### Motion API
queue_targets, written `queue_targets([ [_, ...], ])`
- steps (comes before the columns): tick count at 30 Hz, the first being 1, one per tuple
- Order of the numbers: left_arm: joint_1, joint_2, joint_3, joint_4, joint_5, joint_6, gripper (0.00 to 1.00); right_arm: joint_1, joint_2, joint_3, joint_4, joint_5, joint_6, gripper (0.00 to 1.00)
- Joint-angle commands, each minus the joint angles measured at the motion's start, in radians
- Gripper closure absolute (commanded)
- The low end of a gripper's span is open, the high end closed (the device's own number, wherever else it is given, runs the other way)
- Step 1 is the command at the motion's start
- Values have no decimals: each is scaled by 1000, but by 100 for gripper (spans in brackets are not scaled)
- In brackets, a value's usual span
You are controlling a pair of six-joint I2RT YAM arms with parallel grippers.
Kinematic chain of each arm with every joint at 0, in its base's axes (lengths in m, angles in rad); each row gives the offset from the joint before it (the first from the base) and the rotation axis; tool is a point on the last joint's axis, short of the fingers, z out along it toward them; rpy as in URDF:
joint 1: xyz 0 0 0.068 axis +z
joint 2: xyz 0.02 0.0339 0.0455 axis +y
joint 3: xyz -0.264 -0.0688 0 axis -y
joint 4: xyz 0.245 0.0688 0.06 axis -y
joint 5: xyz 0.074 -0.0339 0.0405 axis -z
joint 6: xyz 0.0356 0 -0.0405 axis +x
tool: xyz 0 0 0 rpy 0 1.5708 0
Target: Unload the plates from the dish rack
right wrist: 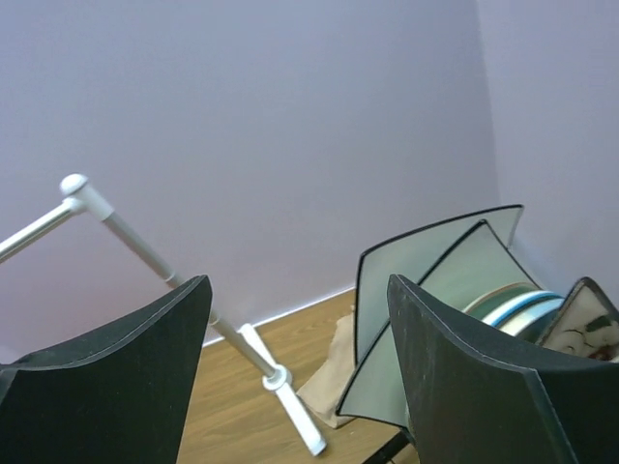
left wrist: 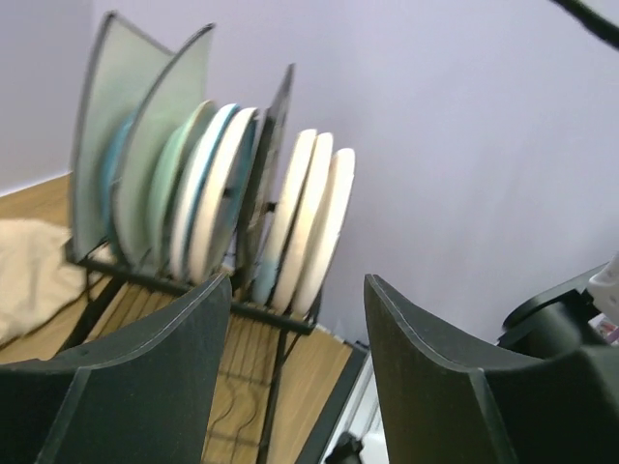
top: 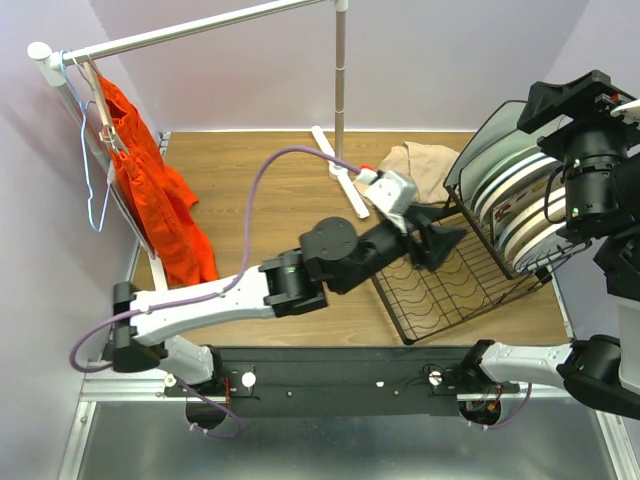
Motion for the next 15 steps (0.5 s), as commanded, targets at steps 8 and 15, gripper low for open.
queue_targets([
  [8,-50,341,313,75,77,103,45,-3,-229,-178,26,-240,68,17],
  [15,-82,563,525,24,-30,215,52,-3,-306,-196,31,-228,94,17],
])
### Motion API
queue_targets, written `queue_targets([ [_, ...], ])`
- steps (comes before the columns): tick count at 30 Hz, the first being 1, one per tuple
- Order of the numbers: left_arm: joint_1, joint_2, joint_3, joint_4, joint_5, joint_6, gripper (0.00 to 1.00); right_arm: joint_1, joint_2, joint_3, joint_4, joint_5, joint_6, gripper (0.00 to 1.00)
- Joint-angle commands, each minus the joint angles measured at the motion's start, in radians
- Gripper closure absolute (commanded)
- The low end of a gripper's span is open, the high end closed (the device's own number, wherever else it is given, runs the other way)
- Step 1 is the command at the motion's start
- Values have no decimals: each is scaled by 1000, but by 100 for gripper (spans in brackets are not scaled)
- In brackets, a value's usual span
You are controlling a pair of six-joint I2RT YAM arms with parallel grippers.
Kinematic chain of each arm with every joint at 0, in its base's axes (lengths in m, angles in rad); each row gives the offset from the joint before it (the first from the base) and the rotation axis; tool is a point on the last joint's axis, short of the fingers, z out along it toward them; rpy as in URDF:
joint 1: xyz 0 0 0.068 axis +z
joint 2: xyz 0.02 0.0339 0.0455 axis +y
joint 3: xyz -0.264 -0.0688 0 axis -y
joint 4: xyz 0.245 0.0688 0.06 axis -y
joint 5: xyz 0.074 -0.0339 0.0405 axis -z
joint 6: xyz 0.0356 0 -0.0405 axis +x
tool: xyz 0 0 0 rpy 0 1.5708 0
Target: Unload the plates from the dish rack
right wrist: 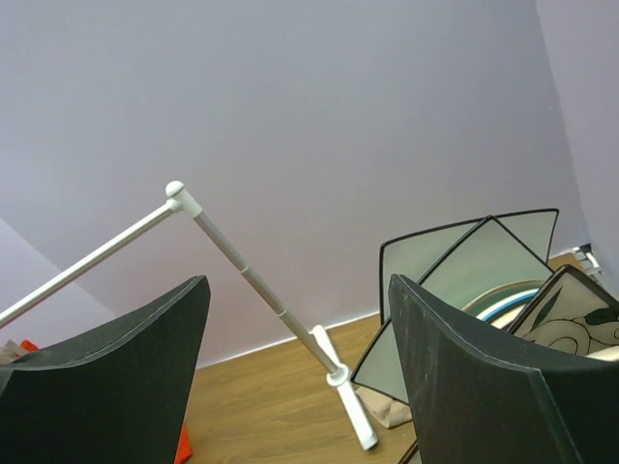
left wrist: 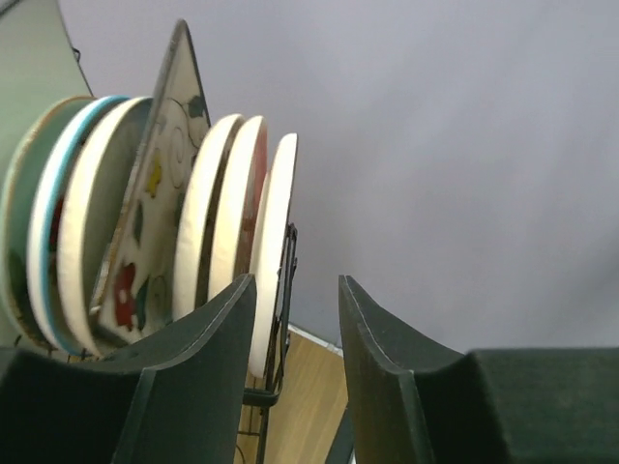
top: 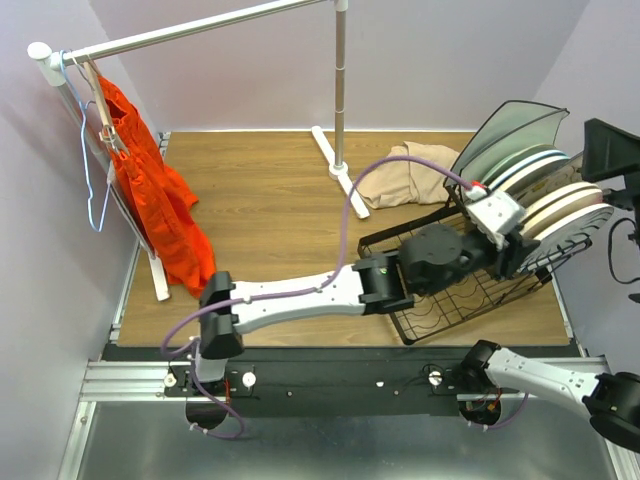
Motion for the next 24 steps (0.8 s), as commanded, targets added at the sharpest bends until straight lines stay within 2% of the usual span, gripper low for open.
queue_targets([
  [1,-37,120,123,-9,-101,118,52,-3,-34,-21,15,-40,31,17],
  [5,-43,230,230,-13,-177,186,54,-3,-60,-33,20,-61,35,17],
  [17,-45,381,345,37,-309,298,59,-3,-92,-76,32,-57,35,17],
  [24,-48,398,323,60,-243,321,59,-2,-96,-101,40,-43,22,16],
])
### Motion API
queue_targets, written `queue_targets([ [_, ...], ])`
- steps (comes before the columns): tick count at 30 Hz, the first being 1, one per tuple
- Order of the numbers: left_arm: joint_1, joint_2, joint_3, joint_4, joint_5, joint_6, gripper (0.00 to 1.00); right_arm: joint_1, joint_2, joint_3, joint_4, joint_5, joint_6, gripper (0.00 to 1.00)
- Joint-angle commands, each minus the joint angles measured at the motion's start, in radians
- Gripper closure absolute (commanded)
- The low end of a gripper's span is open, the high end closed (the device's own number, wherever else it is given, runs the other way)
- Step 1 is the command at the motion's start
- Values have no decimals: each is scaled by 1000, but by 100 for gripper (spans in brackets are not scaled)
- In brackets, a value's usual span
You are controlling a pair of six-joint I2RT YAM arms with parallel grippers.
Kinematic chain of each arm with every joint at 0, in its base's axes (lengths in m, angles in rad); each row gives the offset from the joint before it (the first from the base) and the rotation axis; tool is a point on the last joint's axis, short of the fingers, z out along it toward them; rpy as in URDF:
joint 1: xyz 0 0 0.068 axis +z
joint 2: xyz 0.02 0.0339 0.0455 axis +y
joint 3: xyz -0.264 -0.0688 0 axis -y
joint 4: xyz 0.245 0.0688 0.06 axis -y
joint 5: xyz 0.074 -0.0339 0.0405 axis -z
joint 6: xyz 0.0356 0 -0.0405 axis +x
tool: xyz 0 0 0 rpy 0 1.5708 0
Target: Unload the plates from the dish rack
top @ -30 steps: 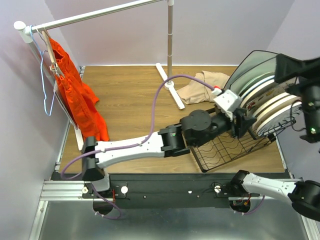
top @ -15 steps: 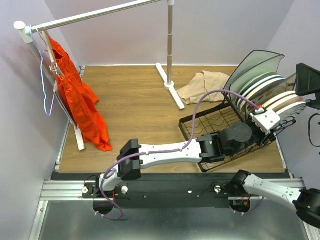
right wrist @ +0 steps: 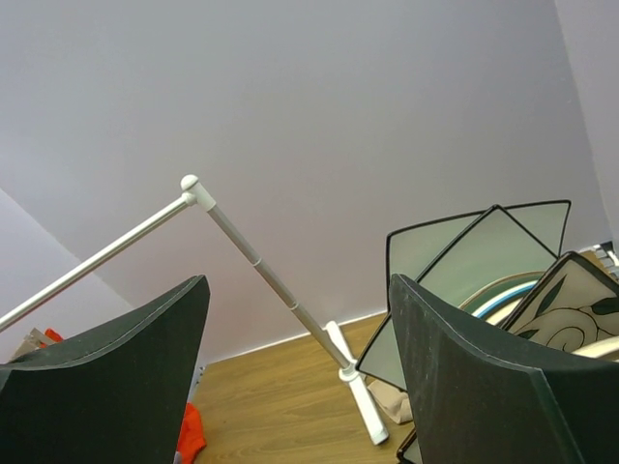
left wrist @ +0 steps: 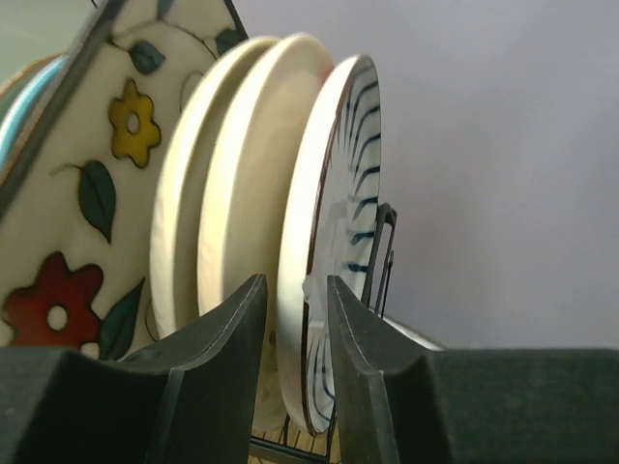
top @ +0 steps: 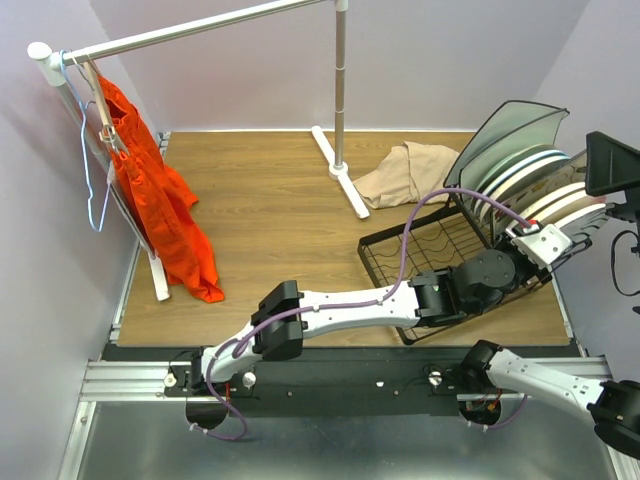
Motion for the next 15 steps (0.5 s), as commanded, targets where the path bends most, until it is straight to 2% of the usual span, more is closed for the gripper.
queue_targets([
  [1,-13,7,-27,69,7,42,60,-2,-13,-24,19,-7,-3,16],
  [9,-18,36,-31,104,-50,85,60,-2,-27,-45,30,-3,-5,16],
  [15,-18,79,6,111,-32,111,60,-3,-34,-44,33,3,-9,15],
])
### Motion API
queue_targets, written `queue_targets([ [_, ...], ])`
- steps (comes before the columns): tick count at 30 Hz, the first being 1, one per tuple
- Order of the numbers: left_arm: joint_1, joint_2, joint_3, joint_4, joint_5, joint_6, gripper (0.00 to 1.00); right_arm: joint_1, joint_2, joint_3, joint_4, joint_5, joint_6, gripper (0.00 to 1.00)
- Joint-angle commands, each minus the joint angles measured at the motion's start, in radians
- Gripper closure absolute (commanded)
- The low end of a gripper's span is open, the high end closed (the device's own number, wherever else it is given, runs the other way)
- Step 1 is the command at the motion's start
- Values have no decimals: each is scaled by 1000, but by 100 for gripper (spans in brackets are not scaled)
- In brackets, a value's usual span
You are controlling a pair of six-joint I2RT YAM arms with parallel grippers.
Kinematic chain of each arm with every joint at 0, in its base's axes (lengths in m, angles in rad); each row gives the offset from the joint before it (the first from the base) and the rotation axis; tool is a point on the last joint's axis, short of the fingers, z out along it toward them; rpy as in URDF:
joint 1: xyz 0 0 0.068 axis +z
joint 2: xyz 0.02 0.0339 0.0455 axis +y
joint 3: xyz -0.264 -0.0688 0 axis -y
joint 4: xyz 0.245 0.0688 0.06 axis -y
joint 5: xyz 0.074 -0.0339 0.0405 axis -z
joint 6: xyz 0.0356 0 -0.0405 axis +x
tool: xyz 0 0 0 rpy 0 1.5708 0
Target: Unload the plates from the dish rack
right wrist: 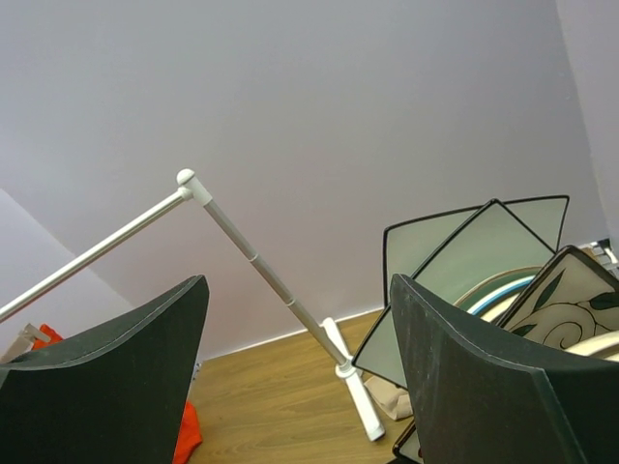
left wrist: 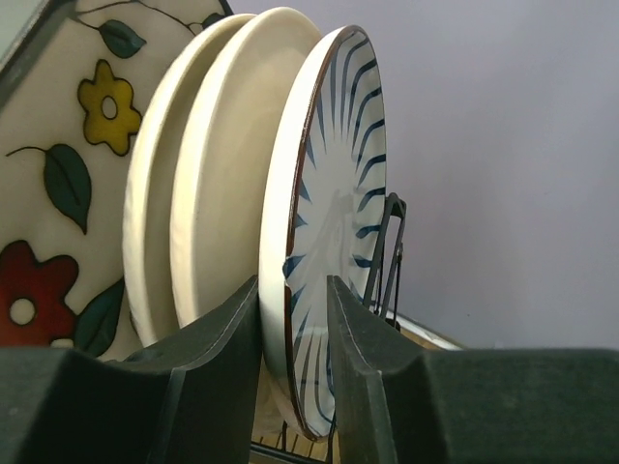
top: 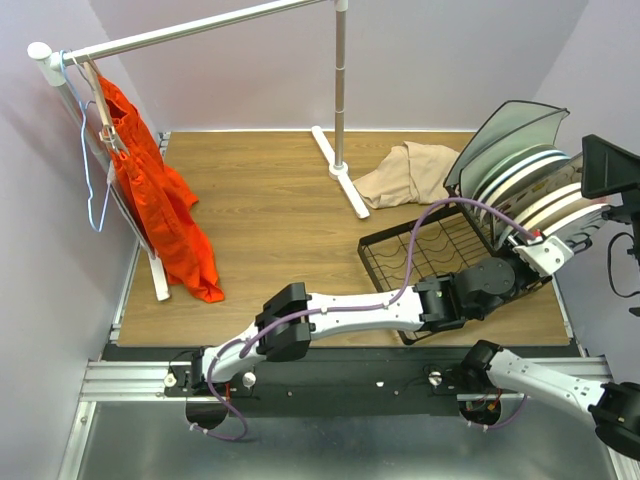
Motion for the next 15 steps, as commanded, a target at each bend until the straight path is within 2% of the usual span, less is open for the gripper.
queue_targets([
  [1,-10,53,39,45,-3,39,60,-3,-22,-5,24,5,-7,15],
  [12,-4,96,65,74,22,58,60,-3,-43,-30,36,11,-18,15],
  [15,-4,102,67,80,26,64,67,-2,-51,-39,42,12,-19,15],
])
